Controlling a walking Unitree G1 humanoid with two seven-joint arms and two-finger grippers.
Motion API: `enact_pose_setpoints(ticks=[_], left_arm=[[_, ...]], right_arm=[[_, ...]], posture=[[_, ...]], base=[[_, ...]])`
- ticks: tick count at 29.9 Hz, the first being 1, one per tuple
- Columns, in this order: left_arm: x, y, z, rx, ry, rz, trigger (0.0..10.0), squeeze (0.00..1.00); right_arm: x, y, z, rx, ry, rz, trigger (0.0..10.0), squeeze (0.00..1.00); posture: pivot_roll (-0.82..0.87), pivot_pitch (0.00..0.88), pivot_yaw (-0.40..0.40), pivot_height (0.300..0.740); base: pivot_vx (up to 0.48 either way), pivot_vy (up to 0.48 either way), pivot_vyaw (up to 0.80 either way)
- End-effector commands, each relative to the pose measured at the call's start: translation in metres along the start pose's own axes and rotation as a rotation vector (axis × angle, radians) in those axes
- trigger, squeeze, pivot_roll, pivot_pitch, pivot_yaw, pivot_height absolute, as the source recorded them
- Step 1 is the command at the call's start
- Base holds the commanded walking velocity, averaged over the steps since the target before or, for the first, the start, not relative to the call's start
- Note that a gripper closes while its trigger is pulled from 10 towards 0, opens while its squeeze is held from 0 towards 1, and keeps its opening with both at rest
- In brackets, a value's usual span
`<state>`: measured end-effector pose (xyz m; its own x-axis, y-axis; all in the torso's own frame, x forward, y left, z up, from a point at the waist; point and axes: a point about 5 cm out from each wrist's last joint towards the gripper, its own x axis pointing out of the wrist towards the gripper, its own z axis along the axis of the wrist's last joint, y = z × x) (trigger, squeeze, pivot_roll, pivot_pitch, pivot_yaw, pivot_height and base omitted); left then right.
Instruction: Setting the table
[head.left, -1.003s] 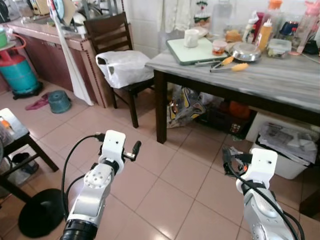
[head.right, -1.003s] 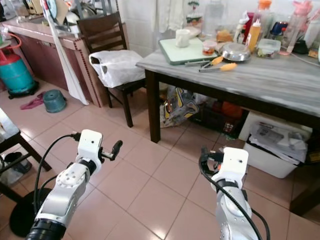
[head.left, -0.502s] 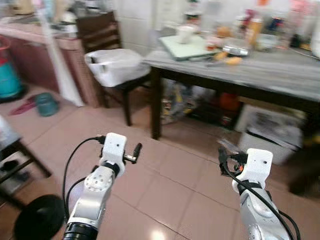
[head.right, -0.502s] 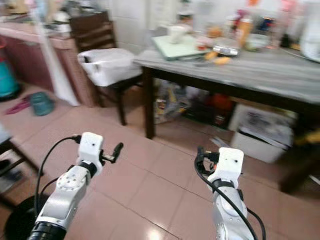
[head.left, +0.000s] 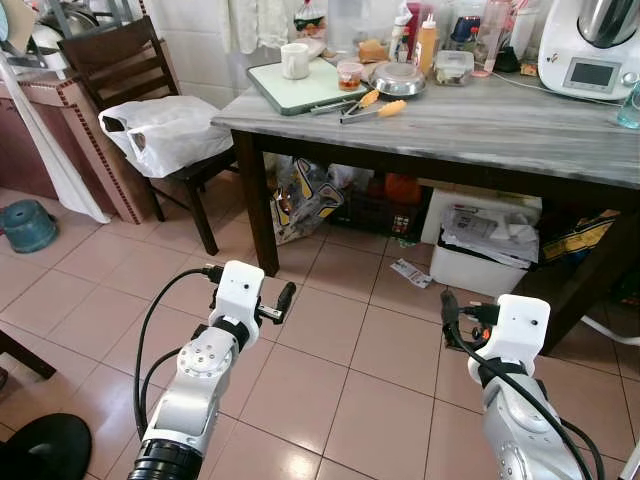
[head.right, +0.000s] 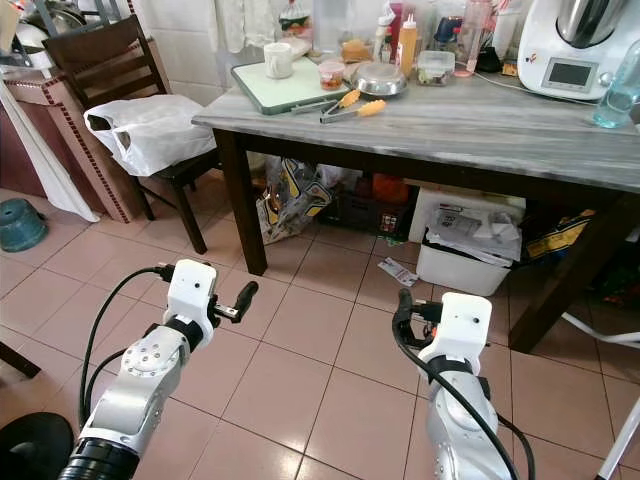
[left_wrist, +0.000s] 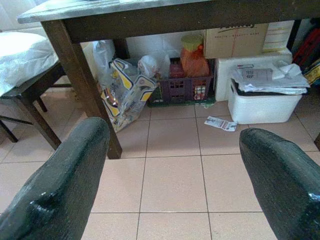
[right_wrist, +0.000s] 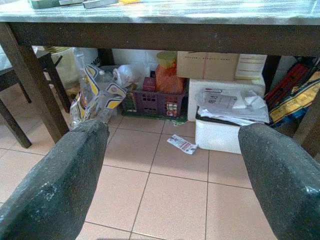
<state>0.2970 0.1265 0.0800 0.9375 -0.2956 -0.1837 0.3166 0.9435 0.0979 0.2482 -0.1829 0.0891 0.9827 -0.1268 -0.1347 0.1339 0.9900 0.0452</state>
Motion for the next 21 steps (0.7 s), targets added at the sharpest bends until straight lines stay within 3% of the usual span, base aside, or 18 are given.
enact_pose_setpoints(ticks=[1,21], left_arm=[[-0.0008,0.0025,0.0037,0.009,-0.012,-0.003,10.0,0.00],[-0.0005,0.0015,0.0021,0.018,0.004,-0.017,10.0,0.00]], right_arm=[[0.0001,0.0013,0.0033,-0.005,-0.015,0.005,10.0,0.00],[-0.0018,-0.0017,0.0085,-0.008,-0.031,-0.016,10.0,0.00]], posture=[[-0.05,0.007,0.043,0.740],[-0.06,0.009,0.045,0.740]], base=[[0.000,-0.458,0.00],[0.000,-0.439,-0.04]])
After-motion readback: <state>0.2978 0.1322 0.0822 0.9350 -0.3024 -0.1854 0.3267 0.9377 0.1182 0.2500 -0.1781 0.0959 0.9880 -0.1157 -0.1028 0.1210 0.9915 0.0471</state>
